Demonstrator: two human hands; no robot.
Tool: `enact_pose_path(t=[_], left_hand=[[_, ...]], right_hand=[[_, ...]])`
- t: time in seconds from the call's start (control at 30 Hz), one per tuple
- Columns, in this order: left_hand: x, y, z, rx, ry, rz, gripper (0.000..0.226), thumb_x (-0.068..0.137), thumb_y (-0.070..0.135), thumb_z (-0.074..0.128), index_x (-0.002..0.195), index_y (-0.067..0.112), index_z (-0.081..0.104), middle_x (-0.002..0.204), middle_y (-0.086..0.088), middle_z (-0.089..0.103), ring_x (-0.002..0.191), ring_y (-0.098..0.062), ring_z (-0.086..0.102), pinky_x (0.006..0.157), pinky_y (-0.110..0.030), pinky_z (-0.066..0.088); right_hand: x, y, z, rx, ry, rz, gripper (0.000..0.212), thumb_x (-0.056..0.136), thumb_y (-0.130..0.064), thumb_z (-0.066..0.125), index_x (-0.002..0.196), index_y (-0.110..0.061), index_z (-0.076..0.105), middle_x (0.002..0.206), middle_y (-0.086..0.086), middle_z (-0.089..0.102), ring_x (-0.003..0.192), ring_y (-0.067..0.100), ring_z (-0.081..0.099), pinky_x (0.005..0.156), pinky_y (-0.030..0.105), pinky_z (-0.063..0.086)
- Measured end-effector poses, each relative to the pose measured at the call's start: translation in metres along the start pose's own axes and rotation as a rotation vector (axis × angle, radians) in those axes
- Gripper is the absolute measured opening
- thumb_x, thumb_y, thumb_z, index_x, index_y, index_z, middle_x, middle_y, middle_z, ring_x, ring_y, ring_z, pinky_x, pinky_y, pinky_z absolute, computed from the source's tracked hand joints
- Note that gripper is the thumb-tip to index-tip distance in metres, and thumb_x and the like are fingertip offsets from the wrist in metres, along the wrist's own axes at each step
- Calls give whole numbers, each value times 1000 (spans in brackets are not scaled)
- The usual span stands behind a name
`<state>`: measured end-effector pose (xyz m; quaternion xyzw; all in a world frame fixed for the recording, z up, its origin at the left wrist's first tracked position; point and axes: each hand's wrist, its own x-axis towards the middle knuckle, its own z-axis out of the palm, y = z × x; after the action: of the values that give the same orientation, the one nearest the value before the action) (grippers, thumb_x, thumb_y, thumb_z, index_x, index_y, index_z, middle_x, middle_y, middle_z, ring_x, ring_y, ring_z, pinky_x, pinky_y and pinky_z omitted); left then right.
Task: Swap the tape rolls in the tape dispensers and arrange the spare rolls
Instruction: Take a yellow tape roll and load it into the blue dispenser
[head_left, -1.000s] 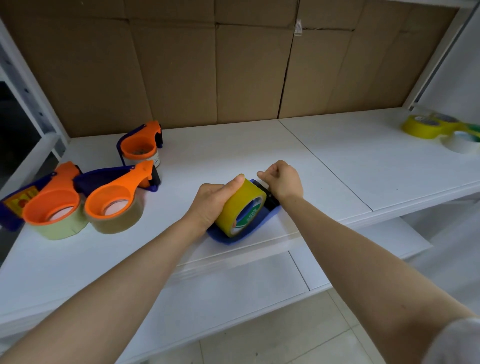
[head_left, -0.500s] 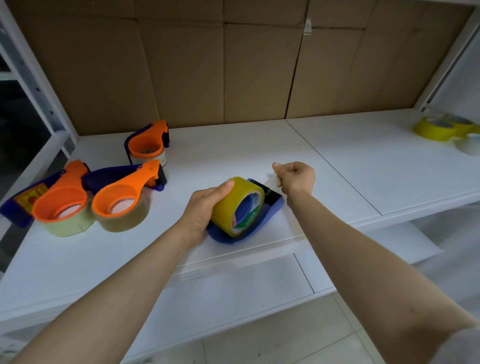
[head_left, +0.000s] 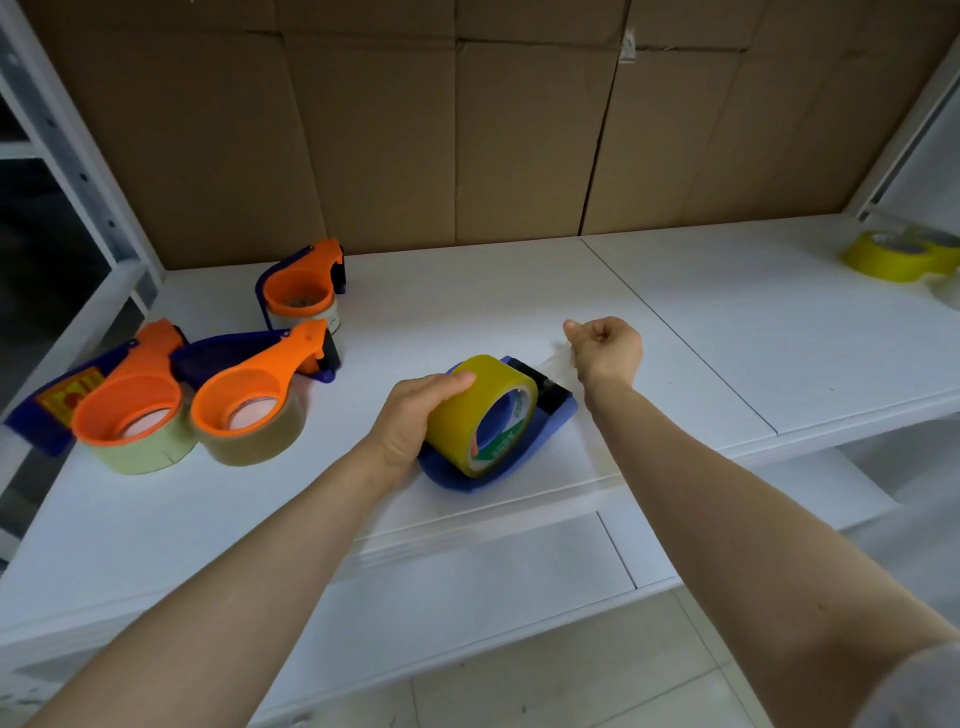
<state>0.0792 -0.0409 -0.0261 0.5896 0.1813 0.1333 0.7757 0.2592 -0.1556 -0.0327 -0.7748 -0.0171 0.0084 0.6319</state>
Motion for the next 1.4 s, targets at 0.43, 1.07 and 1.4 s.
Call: enact_pose_path(t=[0.43,1.07,1.4], left_hand=[[-2,-1,-1,-19,11,9,29,67,34,75,67,7,63,54,-3,65,52,-17,61,59,-25,51],[-5,0,11,-183,298,67,53,85,39,59,49,0,52,28,-7,42,29,-18,44,44,-18,45],[-4,19,8,-203,165,254,59,87,33,53,37,3,49,28,-8,44,26,-18,43,41,-16,44]], right_hand=[[15,6,-9,-12,17,34,23,84,-25,65,67,-15,53,72,4,60,68,21,54,71,35,50],[0,12,-2,-671,-213,-139,11,88,-15,49,77,-11,47,75,0,53,70,21,48,62,27,35],[-48,-24,10,216,-749,422,31,92,-15,50,62,-13,53,46,0,59,38,12,55,39,18,44]])
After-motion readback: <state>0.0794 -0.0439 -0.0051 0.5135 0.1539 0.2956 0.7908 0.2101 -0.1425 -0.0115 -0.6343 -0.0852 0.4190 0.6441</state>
